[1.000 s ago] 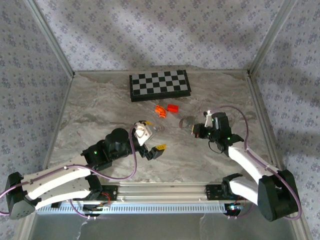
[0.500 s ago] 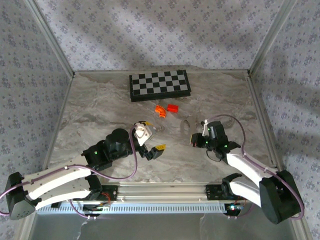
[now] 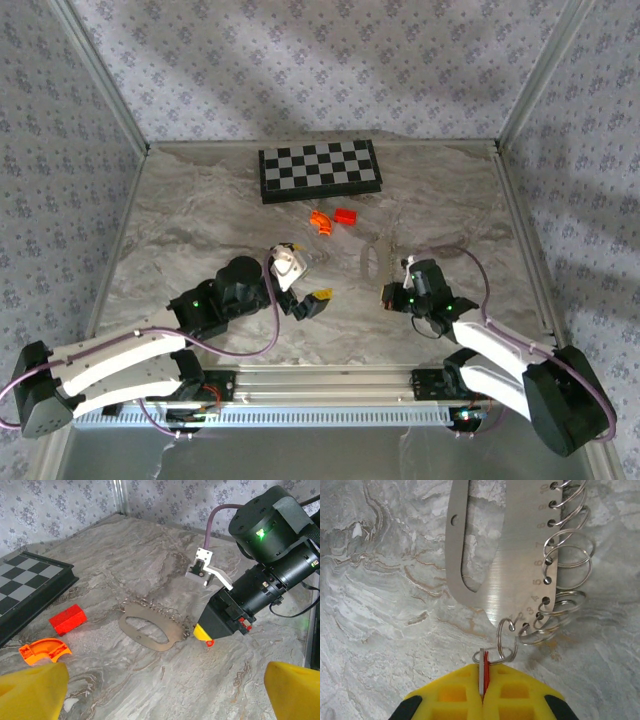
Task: Put the keys on the keyring
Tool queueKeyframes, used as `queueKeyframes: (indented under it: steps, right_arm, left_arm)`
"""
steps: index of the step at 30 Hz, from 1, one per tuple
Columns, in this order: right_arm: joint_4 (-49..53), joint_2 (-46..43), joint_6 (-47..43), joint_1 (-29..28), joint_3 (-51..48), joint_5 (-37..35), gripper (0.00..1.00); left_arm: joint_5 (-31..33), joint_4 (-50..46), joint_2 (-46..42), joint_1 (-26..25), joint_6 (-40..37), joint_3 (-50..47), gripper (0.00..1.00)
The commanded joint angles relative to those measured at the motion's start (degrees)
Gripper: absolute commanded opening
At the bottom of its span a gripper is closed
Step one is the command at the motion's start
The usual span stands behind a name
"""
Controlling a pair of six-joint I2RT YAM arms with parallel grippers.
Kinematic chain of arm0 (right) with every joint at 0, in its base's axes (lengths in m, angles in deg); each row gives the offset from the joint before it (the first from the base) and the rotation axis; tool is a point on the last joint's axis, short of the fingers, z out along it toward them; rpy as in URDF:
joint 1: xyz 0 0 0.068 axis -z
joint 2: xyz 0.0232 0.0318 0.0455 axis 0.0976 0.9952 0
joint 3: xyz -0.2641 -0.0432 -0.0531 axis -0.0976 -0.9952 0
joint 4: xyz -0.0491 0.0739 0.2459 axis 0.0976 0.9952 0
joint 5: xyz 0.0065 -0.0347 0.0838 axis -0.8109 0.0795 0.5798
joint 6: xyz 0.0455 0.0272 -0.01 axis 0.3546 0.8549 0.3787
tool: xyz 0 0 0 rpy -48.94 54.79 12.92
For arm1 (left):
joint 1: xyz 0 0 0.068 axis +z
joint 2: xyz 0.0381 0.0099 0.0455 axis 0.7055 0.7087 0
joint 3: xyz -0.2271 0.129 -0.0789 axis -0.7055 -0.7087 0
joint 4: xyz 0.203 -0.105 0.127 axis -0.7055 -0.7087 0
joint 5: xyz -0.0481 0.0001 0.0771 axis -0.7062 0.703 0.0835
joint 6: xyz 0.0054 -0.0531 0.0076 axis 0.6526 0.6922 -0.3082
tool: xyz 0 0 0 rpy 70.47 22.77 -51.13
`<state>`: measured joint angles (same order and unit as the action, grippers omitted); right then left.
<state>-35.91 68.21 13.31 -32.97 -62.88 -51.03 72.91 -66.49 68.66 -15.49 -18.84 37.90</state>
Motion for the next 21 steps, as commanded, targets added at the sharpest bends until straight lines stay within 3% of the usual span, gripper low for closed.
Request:
queueKeyframes:
  steps: [1,21]
  right_arm:
    - [0.7,-1.4,1.9,-0.6,-1.2,-2.0,0.00]
    - [4.4,-5.6,4.0,-2.8,-4.1,-4.1,0.03]
  left_arm:
    - [0.1,2.0,0.3,0.3,0.8,0.5,0.99]
    - [-0.1,3.7,2.4,0.9,1.2,0.0,0.99]
